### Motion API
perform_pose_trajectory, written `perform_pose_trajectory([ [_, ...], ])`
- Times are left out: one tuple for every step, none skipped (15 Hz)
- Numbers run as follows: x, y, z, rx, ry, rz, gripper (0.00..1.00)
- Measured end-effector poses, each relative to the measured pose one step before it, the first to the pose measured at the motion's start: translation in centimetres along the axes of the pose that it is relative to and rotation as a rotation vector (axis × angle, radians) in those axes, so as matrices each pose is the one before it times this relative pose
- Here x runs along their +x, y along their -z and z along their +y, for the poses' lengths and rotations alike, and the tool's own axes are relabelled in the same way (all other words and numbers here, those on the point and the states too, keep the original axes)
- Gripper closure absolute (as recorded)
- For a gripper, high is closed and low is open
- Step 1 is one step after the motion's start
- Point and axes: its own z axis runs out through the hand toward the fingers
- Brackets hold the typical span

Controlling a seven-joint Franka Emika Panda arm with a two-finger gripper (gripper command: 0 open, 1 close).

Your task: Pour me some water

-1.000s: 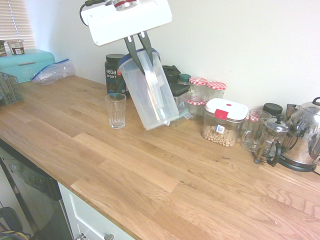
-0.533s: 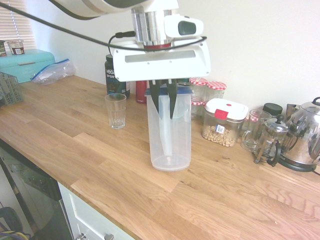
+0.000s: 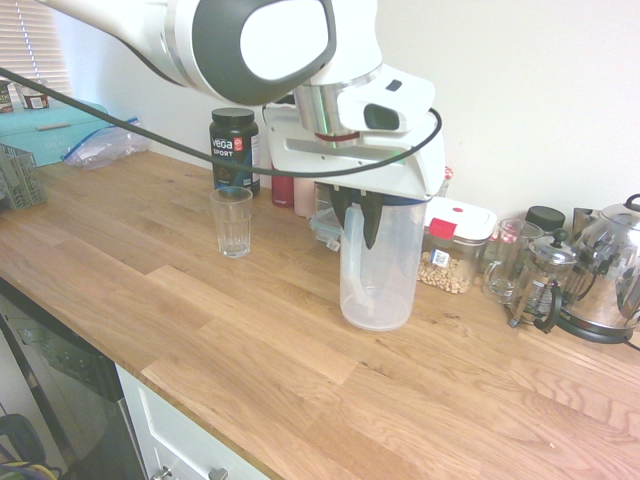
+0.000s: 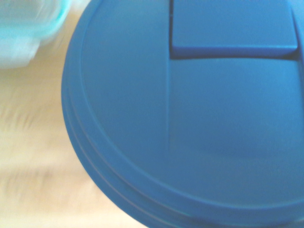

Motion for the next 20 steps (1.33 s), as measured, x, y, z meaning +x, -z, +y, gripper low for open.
perform_pose_trajectory([
  [-0.281, -0.749, 0.05, 0.01456, -0.04501, 0.03512, 1.0],
  [-0.32, -0.609, 0.15, 0.01287, -0.04628, 0.03316, 1.0],
  [-0.342, -0.509, 0.302, 0.01078, -0.04884, 0.03026, 1.0],
  [-0.33, -0.384, 0.322, 0.00874, -0.05042, 0.02911, 1.0],
  [-0.2, -0.264, 0.336, 0.00734, -0.05184, 0.02789, 1.0],
  [-0.265, -0.306, 0.37, 0.00052, -0.04564, 0.01786, 1.0],
  [-0.375, -0.3, 0.225, -0.00554, -0.02594, 0.00029, 1.0],
  [-0.274, -0.129, -0.026, -0.00281, -0.01037, -0.01193, 1.0],
  [-0.292, -0.116, -0.08, -0.00291, -0.00938, -0.018, 1.0],
  [-0.305, -0.111, -0.096, -0.00457, -0.00723, -0.01956, 1.0],
  [-0.25, -0.088, -0.08, -0.00233, -0.00798, -0.02379, 1.0],
  [-0.219, -0.082, -0.074, -0.00319, -0.00323, -0.02994, 1.0],
  [0.019, 0.034, -0.039, -0.00328, -0.00102, -0.01809, 1.0],
  [0.108, -0.003, 0.104, -0.00495, 0.0002, -0.00743, 1.0],
  [0.0, -0.073, 0.118, -0.00638, 0.0018, -0.0061, 1.0],
  [-0.089, -0.127, 0.085, -0.01004, 0.00521, -0.00699, 0.0],
  [-0.089, -0.154, 0.125, -0.01375, 0.0069, -0.00907, 0.0],
  [0.037, 0.015, 0.033, -0.00767, 0.00704, -0.00097, 0.0],
  [0.119, 0.026, 0.097, -0.00846, 0.00549, 0.00226, 0.0],
  [0.126, 0.023, 0.103, -0.00535, 0.00202, 0.00232, 0.0],
])
